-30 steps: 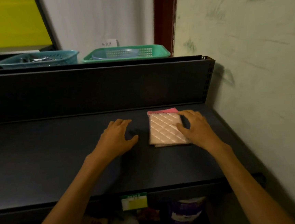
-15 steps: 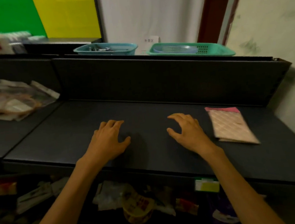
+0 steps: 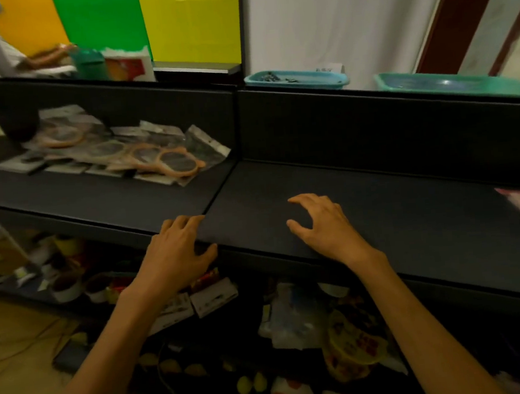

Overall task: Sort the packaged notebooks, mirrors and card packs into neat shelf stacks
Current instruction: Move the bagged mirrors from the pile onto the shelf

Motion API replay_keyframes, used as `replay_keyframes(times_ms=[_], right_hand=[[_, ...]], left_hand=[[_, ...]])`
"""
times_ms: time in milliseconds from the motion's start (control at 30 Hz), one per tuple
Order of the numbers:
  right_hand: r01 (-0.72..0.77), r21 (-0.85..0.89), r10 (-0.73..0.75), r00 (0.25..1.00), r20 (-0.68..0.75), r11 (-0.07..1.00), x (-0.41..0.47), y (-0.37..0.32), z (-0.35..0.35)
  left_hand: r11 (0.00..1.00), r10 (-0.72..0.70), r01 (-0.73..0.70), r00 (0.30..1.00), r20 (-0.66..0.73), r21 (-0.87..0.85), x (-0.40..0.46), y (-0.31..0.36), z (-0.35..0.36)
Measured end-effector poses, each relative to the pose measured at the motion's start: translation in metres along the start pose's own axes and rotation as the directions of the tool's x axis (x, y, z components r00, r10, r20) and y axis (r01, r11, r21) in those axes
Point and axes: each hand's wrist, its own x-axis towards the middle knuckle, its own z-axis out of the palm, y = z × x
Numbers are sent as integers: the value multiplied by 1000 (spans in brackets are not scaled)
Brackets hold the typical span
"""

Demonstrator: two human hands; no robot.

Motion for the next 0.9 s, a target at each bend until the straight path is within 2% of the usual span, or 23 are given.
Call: replay_keyframes(times_ms=[367,567,900], right_hand=[[20,8,-21,998,60,1000,103,-87,75],[5,6,-5,999,45,1000,172,-116,111],[-123,29,122,992,19,992,247,-135,128]], left_hand=[[993,-121,121,992,-42,10,31,-135,-26],[995,-100,101,994,-33,26,96,-195,-39],[999,-18,16,997,-73,-30,194,-240,-58]])
